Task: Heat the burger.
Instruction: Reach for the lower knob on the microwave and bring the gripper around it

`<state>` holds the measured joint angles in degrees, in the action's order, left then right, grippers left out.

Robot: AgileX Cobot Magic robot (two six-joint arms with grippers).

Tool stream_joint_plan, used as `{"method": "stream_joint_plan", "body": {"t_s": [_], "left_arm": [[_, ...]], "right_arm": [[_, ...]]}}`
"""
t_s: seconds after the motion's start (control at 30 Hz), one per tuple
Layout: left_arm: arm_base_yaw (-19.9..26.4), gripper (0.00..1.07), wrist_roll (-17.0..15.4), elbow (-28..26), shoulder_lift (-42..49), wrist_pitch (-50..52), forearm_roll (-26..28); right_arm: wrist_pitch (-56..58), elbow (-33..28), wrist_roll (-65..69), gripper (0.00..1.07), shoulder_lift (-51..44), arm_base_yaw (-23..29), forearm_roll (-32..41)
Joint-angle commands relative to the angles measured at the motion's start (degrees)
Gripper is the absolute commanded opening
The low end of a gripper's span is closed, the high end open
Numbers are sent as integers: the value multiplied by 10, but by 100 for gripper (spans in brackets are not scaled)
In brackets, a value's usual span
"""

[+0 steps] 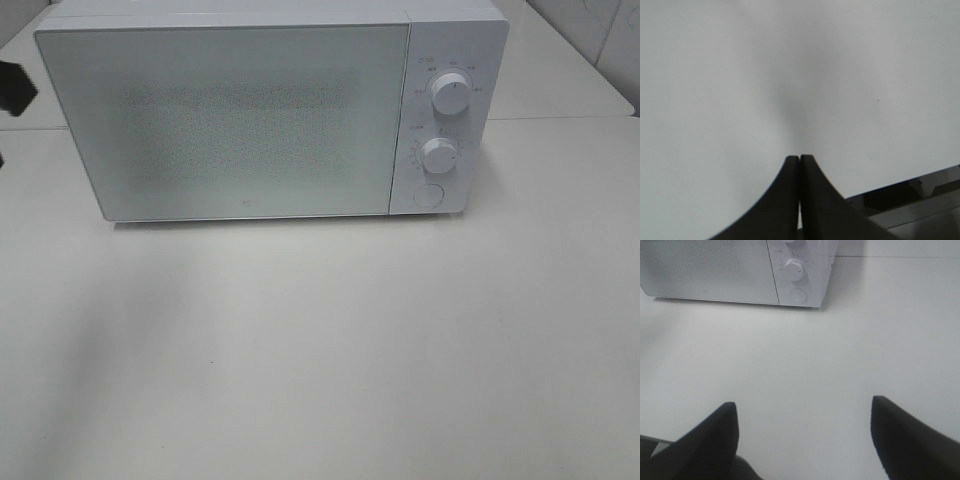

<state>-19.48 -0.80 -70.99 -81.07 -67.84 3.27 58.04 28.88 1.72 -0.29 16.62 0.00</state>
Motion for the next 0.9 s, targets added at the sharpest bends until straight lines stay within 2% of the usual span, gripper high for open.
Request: {"method": "stream_joint_plan", "body": {"t_s": [0.03,0.1,0.2,0.27,0.3,0.33,0.4,0.47,0.53,0.57,0.67,0.73,0.77,0.83,0.9], "left_arm": [[2,0,-11,40,52,2,1],[2,0,-23,116,140,18,5],[2,0,-23,137,164,21,5],[2,0,-22,196,231,34,5],[2,0,-22,196,231,34,5],[2,0,-22,230,279,39,5],[2,0,-22,248,299,41,5],[2,0,-22,309,399,58,5],[2,0,-22,321,421,65,5],[2,0,-21,348,474,81,3],[2,0,-18,361,500,85,2],[2,0,-9,390,571,91,2],[2,0,-9,390,571,91,2],[2,0,-4,417,663,88,2],[2,0,-2,419,685,83,2]], "right_arm": [[-7,1,-3,71,-15,-3,0],[-7,1,-3,71,-15,-3,0],[-7,1,-3,71,-15,-3,0],[-7,1,-3,71,-15,-3,0],[-7,1,-3,71,-15,-3,0],[-7,1,-3,71,-15,-3,0],[-7,1,-3,71,-15,-3,0],[-7,1,-3,71,-15,-3,0],[-7,1,-3,71,-15,-3,0],[-7,1,-3,71,-15,-3,0],[-7,1,-3,71,-15,-3,0],[-7,1,-3,71,-15,-3,0],[-7,1,-3,71,-15,-3,0],[-7,1,-3,71,-15,-3,0],[-7,1,-3,71,-15,-3,0]]}}
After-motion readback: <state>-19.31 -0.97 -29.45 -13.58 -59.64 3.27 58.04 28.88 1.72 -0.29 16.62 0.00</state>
